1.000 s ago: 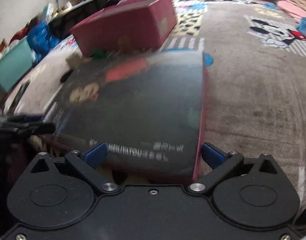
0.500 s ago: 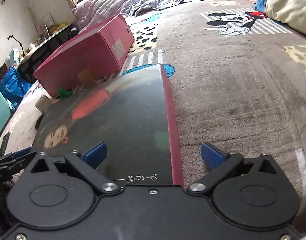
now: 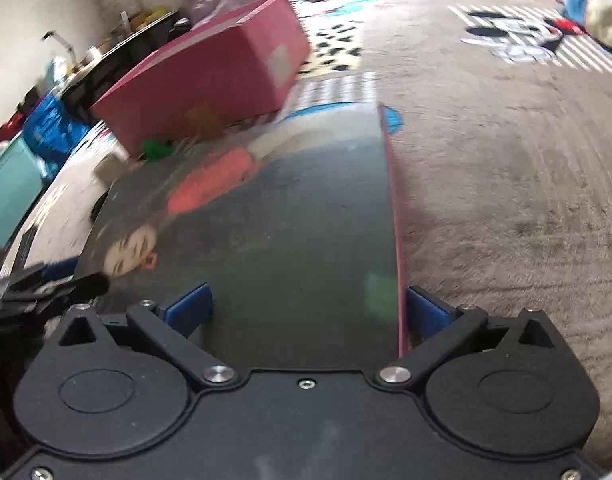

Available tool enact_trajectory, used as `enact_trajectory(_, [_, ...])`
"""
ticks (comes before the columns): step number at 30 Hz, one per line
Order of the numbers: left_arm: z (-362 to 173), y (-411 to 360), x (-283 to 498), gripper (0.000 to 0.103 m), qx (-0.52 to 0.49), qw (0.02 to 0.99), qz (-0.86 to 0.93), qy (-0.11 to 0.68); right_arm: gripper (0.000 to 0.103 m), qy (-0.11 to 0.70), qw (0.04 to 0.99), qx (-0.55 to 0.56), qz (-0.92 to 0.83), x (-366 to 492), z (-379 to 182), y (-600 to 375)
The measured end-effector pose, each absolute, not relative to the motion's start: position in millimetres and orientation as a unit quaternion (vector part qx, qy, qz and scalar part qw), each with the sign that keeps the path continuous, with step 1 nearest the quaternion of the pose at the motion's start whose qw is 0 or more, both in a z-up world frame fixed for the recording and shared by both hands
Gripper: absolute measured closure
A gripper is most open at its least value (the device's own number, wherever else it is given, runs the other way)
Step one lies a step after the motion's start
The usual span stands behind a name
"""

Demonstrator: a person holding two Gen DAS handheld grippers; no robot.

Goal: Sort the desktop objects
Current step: 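Lift the black book with both tools and carry it over the red box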

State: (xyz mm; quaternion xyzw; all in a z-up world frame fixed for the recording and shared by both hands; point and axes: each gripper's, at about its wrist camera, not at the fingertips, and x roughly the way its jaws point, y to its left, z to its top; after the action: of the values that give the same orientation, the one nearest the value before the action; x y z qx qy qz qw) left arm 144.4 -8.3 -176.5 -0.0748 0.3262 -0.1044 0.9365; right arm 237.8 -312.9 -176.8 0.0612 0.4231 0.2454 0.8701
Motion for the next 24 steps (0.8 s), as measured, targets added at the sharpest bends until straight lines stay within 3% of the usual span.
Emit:
enact_trajectory(11, [-139, 19, 123, 0.018, -0.108, 0.944, -0.108, 0.292, 0.000, 0.372, 0.894, 0.040, 0.245, 188, -138, -294])
enact_trajectory(24, [-97, 69, 144, 0.018, -0.138, 0.953, -0.088, 0.256, 0.000, 0.336, 0.901, 0.033, 0.274, 218, -95, -251])
